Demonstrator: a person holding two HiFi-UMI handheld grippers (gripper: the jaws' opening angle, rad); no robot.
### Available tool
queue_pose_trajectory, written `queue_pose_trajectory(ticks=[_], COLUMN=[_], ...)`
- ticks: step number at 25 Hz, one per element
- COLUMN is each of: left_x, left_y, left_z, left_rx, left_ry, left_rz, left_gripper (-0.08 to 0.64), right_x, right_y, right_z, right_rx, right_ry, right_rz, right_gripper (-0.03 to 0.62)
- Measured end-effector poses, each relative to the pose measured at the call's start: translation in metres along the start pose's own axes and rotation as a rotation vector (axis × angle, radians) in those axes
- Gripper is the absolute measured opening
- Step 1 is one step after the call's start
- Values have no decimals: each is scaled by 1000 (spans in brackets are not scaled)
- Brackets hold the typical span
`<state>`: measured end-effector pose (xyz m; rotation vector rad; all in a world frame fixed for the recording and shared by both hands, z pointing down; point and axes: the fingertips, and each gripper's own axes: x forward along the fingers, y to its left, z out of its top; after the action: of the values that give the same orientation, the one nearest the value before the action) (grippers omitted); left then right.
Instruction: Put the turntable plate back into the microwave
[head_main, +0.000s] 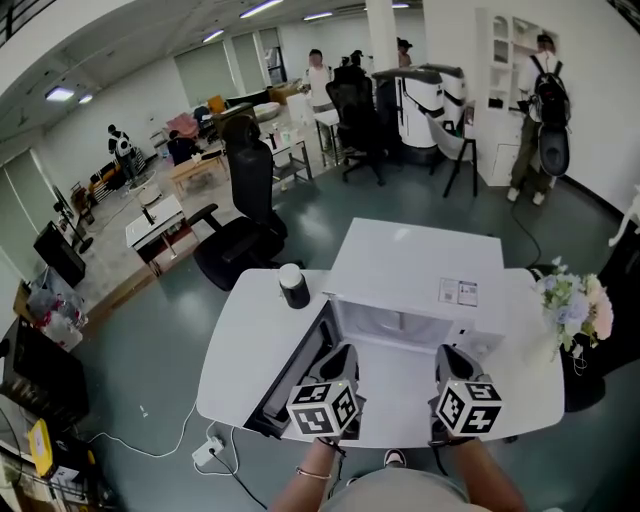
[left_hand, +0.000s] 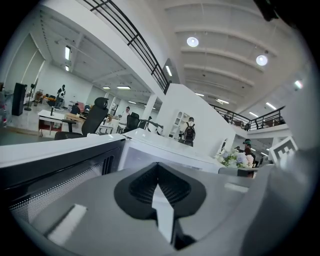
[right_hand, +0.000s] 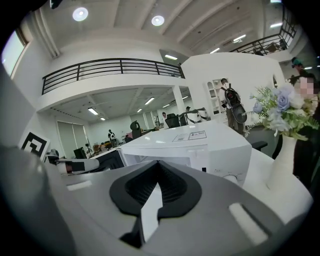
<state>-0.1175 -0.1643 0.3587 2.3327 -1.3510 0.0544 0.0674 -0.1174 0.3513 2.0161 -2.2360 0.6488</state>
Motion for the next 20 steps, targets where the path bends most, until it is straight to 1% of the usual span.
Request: queue_pose_trajectory(ticks=[2, 20], left_x=[1, 2], left_y=[-1, 2], left_z=[0, -5], left_rx=[1, -18], left_ry=[-1, 5], left_rz=[1, 42], left_gripper=[0, 0], right_x=[0, 11], right_y=[0, 3], right_z=[2, 0], right_rx=[-11, 1], right_ry=[-3, 23], right_rz=[-1, 45], right_gripper=[9, 9])
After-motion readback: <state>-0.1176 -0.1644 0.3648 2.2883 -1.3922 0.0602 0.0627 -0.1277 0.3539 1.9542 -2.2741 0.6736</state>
